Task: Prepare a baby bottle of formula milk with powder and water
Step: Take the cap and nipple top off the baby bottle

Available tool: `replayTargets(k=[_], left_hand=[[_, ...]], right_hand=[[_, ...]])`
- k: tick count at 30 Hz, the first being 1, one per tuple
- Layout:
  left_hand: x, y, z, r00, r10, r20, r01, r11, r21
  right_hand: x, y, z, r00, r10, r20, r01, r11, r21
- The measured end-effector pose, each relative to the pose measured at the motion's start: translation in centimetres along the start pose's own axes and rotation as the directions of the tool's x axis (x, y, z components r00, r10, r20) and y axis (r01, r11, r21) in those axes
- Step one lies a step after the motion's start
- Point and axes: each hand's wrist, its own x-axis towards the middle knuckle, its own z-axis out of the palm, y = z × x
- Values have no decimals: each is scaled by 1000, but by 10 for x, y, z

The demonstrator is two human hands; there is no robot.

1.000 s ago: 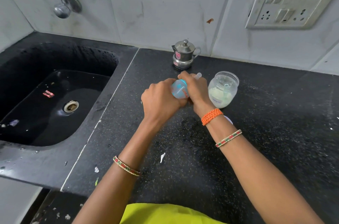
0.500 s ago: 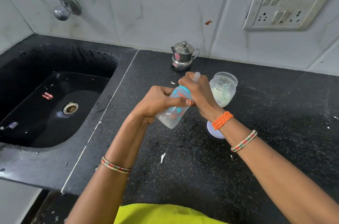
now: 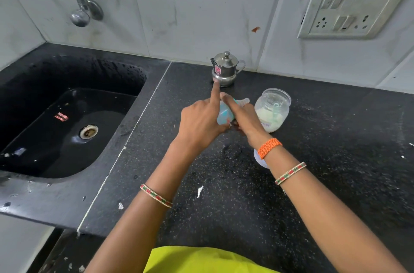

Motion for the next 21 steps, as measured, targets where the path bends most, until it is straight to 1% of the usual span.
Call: replayTargets(k=[1,2,3,4,6,7,10,11,12,13,14,15,16,17,18,19,20,21], left_hand=[[-1,0,3,1000,-8,-4,8,1000,-8],[-2,-1,7,999,-49,-1,49,998,-40],[-4,-3,11,993,-112,22,113,990,-82],[-6,-5,15,982,-179,65,186,975,-124],[-11,-8,17,947,-263,187,307,912,-271],[-12,-8,17,938,-258,232,328,876,-353],[-14,-10,9,945,-191,265,307,798,-519],[-14,-11,6,943,-164,289,311,743,-593],[-16,-13,4,938,-104,332,318,642,-698],[-17,-16,4,925,3,381,331,486,-809],[-20,-19,6,897,156,413,354,306,-884],[-23,-22,11,843,336,420,402,125,-907],[-27,-22,16,756,519,399,487,-39,-873],[-29,-21,21,653,677,339,582,-163,-796],[-30,-18,25,562,785,260,657,-233,-717],[-29,-14,27,493,850,184,709,-271,-651],[-25,-11,26,451,884,124,739,-291,-608],[-20,-8,25,436,896,85,750,-309,-585]], right_hand=[[0,-1,3,999,28,-38,-26,998,56],[1,-1,5,995,21,-100,-14,997,73],[1,-2,7,986,-14,-167,20,999,37],[0,-3,9,973,-66,-222,60,998,-36],[-3,-4,13,951,-153,-269,115,982,-152],[-4,-5,13,947,-181,-265,143,977,-159],[-8,-16,11,933,-279,-230,238,953,-188],[-11,-20,10,924,-317,-216,273,939,-208],[-16,-24,9,909,-367,-196,327,921,-211],[-20,-27,8,891,-425,-160,394,899,-193],[-25,-29,7,868,-485,-105,467,871,-155],[-30,-30,5,844,-535,-26,531,842,-96],[-35,-30,4,815,-575,67,577,817,-11],[-38,-30,3,778,-607,160,602,794,82],[-40,-31,1,739,-630,237,611,776,156],[-42,-33,-2,707,-643,294,611,765,203],[-41,-36,-5,687,-645,335,603,763,235],[-39,-40,-9,676,-637,369,584,770,259]])
